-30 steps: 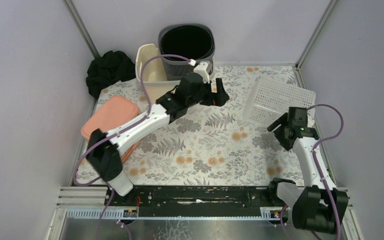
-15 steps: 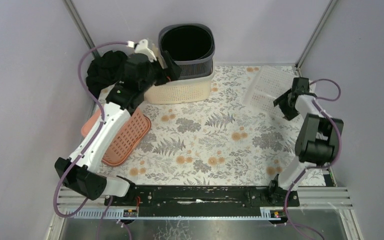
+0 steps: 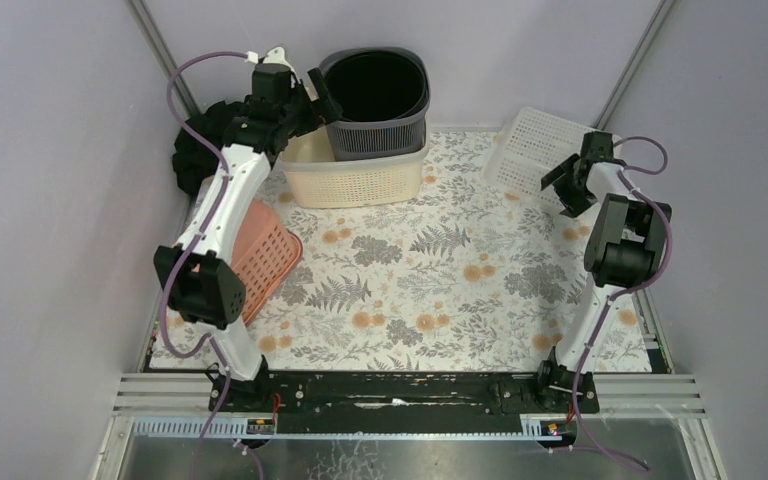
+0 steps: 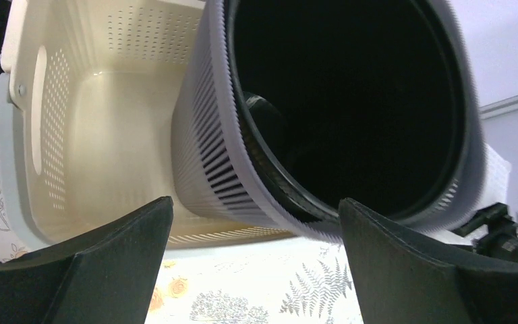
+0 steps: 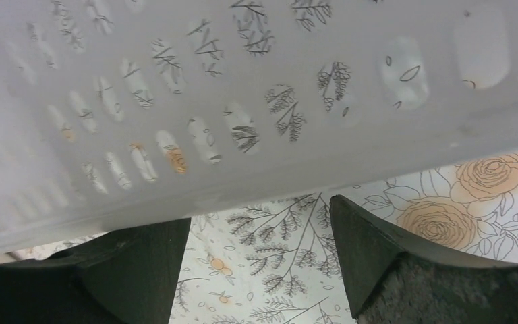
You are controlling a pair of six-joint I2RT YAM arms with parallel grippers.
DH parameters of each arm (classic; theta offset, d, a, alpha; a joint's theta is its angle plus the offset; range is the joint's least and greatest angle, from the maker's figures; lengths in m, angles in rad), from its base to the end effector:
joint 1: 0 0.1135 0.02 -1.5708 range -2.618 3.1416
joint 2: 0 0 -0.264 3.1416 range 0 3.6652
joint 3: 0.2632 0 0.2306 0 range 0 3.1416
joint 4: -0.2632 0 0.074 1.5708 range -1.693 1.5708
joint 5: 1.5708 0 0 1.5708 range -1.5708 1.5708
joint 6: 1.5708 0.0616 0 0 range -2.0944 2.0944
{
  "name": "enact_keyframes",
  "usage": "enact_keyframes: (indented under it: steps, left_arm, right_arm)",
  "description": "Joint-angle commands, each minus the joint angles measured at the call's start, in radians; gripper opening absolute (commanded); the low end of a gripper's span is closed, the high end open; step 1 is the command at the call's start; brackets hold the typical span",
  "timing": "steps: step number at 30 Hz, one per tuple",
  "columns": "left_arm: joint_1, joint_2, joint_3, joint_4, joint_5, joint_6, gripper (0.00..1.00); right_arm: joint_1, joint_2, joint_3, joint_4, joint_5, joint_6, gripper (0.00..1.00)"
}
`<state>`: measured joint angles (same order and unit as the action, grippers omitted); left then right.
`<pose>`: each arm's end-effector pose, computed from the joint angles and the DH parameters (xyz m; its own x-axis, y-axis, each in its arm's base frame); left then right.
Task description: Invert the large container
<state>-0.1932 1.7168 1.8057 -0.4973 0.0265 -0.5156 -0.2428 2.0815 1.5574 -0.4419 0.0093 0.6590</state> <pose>0.3915 -0.0783 0.4004 -0.4455 -0.4151 -0.7933 -0.0044 0.8870 -0.4617 0.4356 -0.1085 0.1728 -0.4809 0.7499 -0.4542 0.6831 0.6453 0.3421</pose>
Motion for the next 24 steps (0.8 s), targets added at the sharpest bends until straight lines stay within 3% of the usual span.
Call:
enact_keyframes:
  steps: [1, 15, 18, 21, 24]
  left_arm:
    - [0.020, 0.094, 0.129, -0.064, -0.031, 0.045, 1.00]
    - [0.024, 0.395, 0.458, -0.153, -0.187, 0.052, 0.97]
    - [0.026, 0.403, 0.456, -0.142, -0.227, 0.063, 0.74]
    - [0.029, 0.410, 0.457, -0.136, -0.228, 0.061, 0.35]
    - [0.029, 0.415, 0.462, -0.137, -0.218, 0.064, 0.05]
  right_arm:
    - [0.007, -0.121, 0.012, 0.132, -0.033, -0.011, 0.82]
    - [0.175, -0.598, -0.307, 0.194, -0.276, -0.121, 0.82]
    - [0.243, -0.678, -0.372, 0.197, -0.279, -0.126, 0.81]
    - [0.318, -0.749, -0.441, 0.218, -0.272, -0.115, 0.81]
    - [0.386, -0.782, -0.460, 0.201, -0.267, -0.123, 0.81]
